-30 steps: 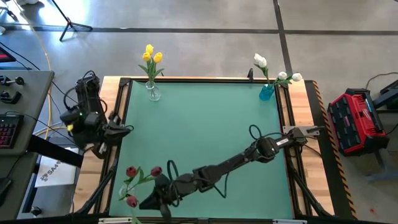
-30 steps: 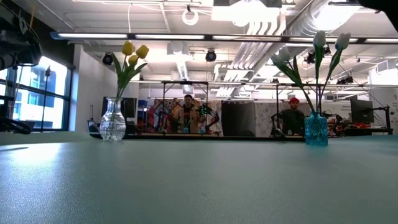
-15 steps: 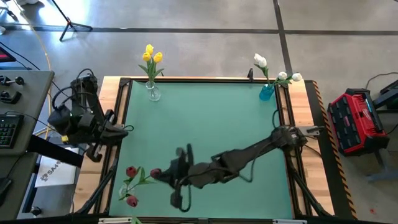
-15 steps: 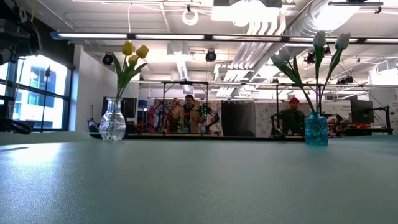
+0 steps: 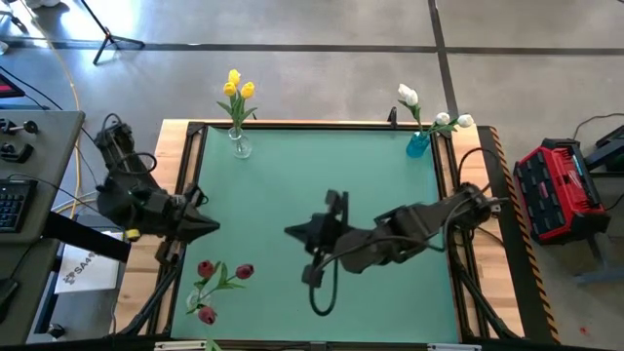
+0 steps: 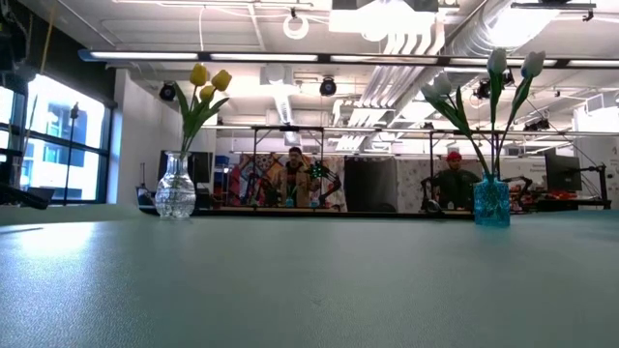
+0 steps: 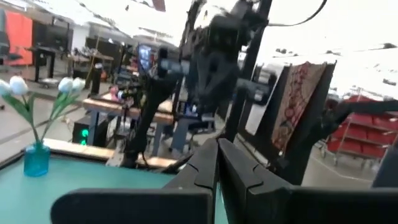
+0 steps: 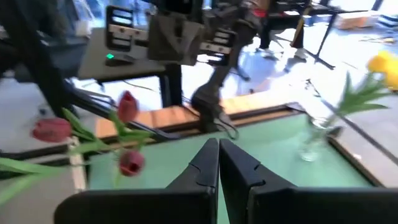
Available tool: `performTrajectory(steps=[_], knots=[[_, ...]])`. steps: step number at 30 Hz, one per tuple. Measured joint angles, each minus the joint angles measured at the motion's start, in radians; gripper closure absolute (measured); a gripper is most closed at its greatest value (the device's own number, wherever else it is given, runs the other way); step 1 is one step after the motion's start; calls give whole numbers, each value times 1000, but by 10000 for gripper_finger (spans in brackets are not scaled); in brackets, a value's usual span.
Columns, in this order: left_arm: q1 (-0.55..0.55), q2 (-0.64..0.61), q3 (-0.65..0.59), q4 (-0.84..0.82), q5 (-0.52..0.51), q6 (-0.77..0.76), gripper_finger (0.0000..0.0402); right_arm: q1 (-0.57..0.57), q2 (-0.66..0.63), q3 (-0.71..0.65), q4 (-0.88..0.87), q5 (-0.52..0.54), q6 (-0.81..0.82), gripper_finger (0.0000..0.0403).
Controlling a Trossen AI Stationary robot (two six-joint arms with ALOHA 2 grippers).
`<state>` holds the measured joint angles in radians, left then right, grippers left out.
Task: Sort flowers into vase by color
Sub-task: Return to Home Position
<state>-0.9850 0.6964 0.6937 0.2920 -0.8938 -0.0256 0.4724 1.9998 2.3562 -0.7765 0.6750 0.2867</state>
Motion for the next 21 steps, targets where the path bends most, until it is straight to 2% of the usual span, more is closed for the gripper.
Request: performTrajectory(steps=[6,11,18,21], knots=[[136,-20,0,-155,98,-133,401,-2,-46,0,-186,87,59,403],[248,-54,0,-251,203,-207,401,-3,-53,0,-324,115,154,403],[405,-42,0,-298,386,-273,401,-4,-92,-1,-279,155,151,403],[450,-26,0,-292,449,-272,401,-13,-131,1,-210,153,83,403]])
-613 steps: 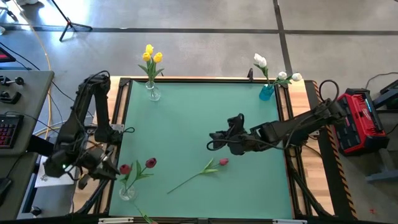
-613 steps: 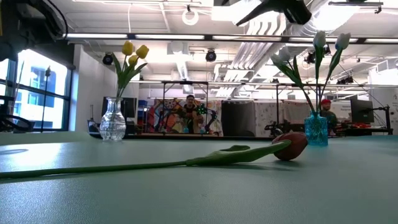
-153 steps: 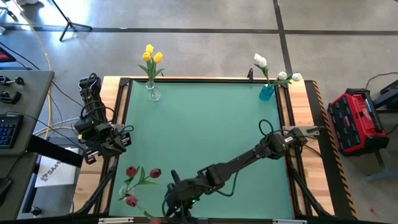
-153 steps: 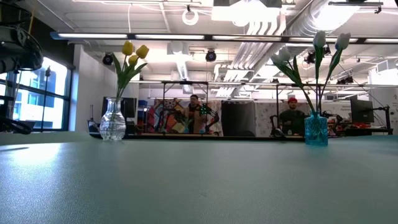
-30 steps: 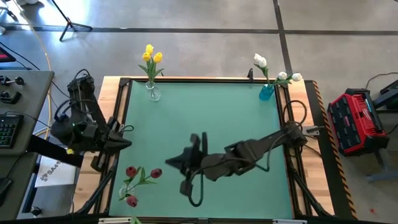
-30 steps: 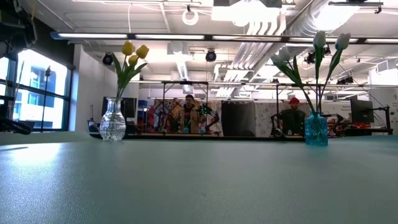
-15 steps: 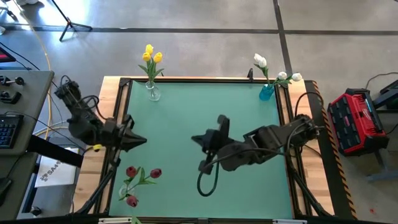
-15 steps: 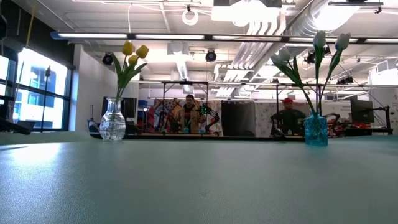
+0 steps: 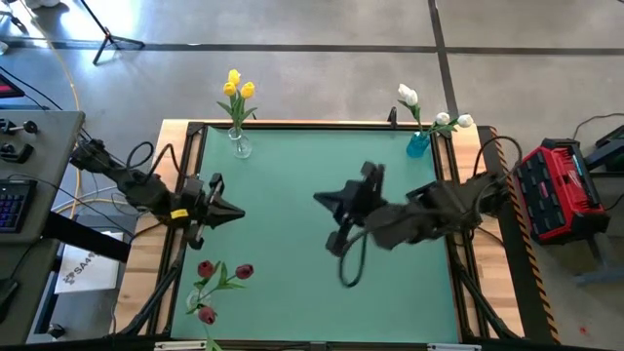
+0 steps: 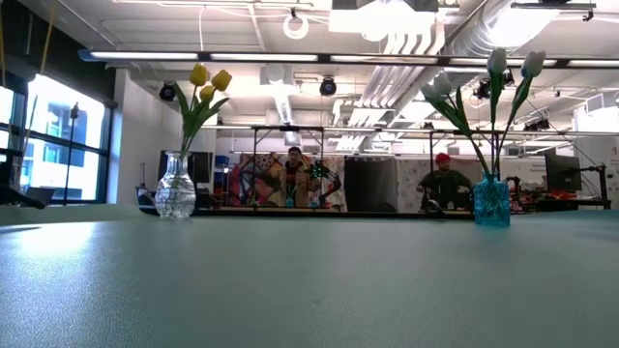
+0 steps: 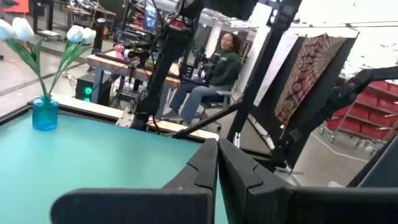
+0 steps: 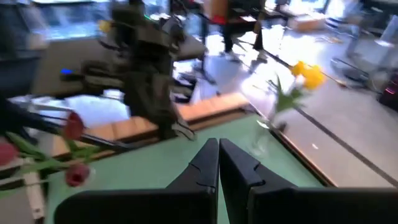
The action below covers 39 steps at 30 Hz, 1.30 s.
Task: Sort flowers into vase by color
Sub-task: Return to Home Position
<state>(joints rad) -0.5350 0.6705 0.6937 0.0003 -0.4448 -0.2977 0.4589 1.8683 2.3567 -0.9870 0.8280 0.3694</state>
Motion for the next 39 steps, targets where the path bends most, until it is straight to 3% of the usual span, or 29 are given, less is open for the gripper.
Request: performTrajectory(steps=[2,7,9,13,16,21,28,35,39], knots=[[20,10,0,6,22,-5,401,-12,-7,1,56,-50,-63,403],[54,7,0,3,46,23,401,-89,2,-48,251,-366,-160,403],[64,-9,0,-3,47,47,401,-131,2,-100,265,-413,-148,403],[89,-49,0,-33,51,72,401,-196,-2,-265,269,-469,-80,403],[109,-66,0,-138,70,54,401,-220,-45,-411,384,-504,-63,403],[162,-32,0,-214,198,15,401,-266,-218,-723,688,-503,-41,403],[282,-5,0,-217,332,94,401,-320,-457,-1186,1147,-527,6,403],[526,9,0,-209,540,169,401,-335,-565,-1338,1222,-537,-10,403],[687,69,0,-149,697,165,401,-367,-611,-1360,1198,-634,-99,403]])
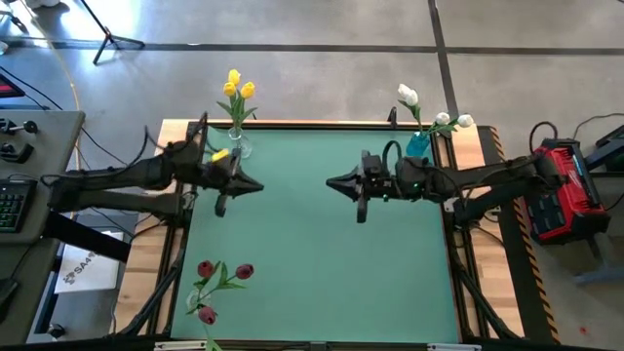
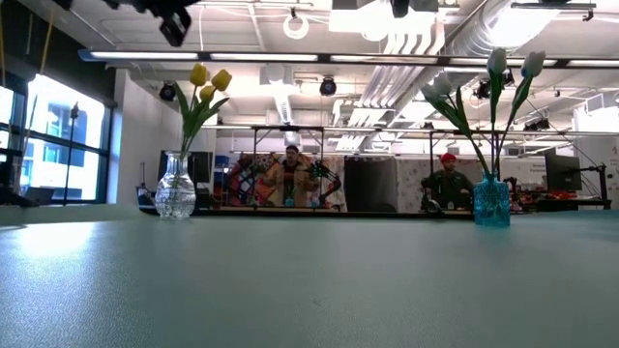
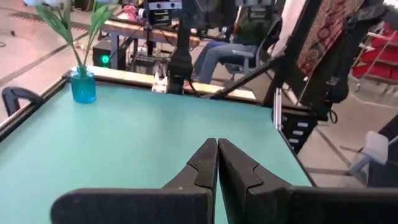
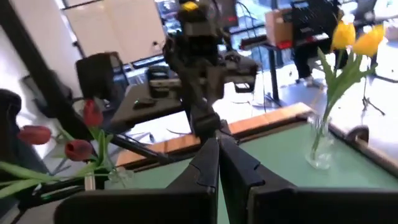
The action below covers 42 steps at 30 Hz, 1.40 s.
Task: Sort flowers into vase by color
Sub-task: Return to Home Position
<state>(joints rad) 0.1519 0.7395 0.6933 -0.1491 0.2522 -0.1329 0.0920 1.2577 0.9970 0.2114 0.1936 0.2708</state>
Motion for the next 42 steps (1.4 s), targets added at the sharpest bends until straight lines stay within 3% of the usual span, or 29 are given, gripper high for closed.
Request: performTrajectory(steps=[7,12,17,20,26,30,35,39,42], knots=[[189,167,0,259,169,-69,401,-163,-118,1,-139,-251,-115,403],[275,192,0,289,183,-72,401,-325,-176,-2,-237,-456,-167,403],[343,158,0,292,182,7,401,-483,-229,-137,-83,-660,-108,403],[354,169,0,290,183,91,401,-555,-271,-244,55,-721,-38,403],[320,230,-1,284,191,124,401,-569,-310,-344,102,-715,-21,403],[319,221,-1,286,185,195,401,-541,-318,-344,96,-611,38,403],[397,144,-1,279,198,247,401,-535,-412,-329,84,-519,24,403],[451,111,-1,232,314,210,401,-518,-529,-329,-63,-433,-49,403],[452,81,-8,190,315,223,401,-479,-616,-329,-208,-348,-104,403]])
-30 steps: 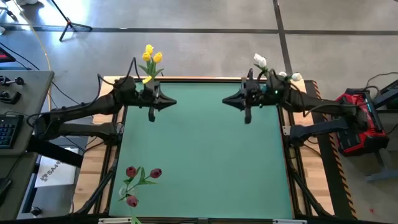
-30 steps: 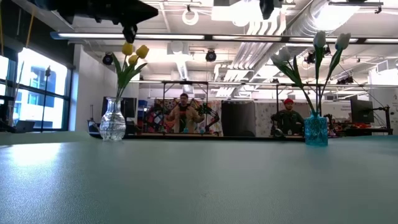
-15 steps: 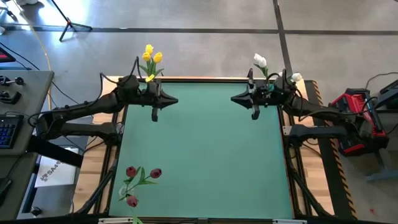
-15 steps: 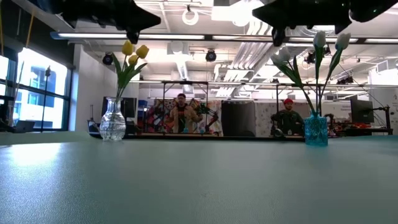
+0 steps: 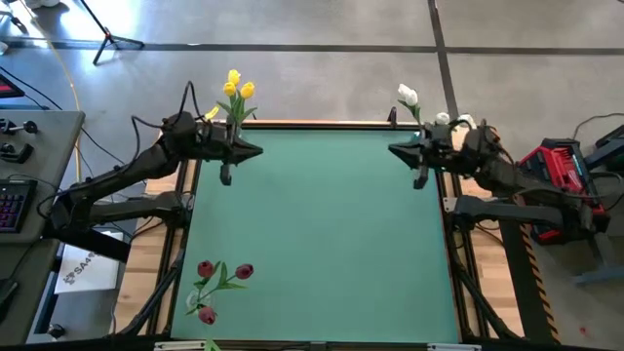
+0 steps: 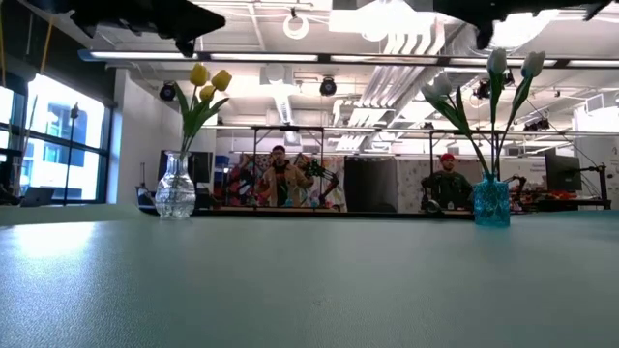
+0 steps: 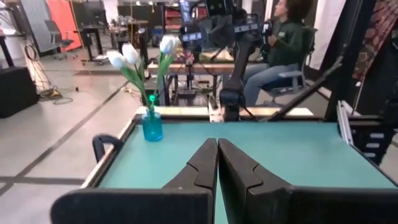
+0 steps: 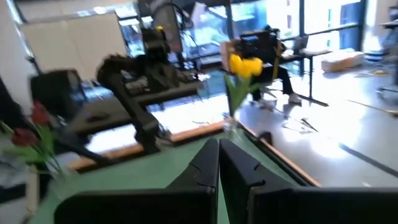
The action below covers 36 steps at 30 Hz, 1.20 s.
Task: Sort flowers into vase by color
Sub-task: Return to Home Position
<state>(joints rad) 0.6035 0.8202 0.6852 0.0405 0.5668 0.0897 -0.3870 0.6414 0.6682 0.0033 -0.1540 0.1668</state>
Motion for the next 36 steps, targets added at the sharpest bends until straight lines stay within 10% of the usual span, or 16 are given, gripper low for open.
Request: performTrajectory(steps=[17,36], knots=[[-4,-235,-296,106,-24,-116,401,171,-40,-146,-21,338,163,403],[-77,-210,-295,14,-20,46,401,200,-330,-388,235,204,-164,403]])
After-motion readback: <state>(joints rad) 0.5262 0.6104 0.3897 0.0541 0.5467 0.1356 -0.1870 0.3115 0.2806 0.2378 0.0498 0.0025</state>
